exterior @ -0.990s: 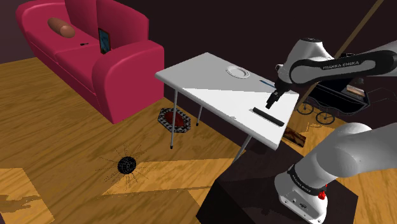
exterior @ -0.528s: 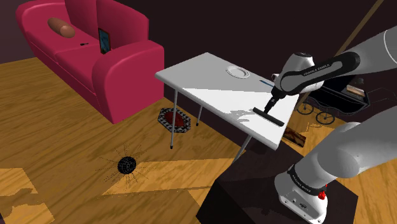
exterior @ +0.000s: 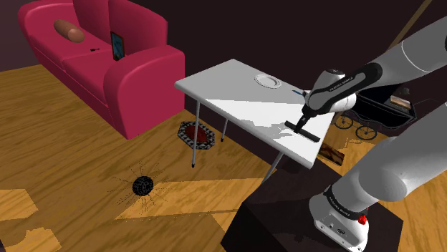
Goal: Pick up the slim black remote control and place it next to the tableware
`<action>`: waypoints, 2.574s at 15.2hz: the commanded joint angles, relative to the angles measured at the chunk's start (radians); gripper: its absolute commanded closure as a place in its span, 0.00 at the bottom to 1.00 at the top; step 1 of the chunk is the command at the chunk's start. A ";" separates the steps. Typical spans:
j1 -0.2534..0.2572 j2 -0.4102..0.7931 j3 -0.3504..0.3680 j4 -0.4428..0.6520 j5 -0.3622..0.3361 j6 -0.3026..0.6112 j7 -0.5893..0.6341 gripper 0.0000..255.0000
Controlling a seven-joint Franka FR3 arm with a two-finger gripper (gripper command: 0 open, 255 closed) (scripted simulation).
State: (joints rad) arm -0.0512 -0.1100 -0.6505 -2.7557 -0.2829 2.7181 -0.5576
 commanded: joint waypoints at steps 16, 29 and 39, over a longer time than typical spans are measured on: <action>0.006 0.018 -0.003 -0.001 0.015 0.018 -0.009 1.00; -0.047 -0.194 0.051 0.034 -0.090 -0.218 0.060 1.00; 0.030 -0.099 0.054 0.204 0.021 -0.295 0.028 1.00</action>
State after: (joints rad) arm -0.0400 -0.2472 -0.5903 -2.5896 -0.2925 2.4239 -0.5157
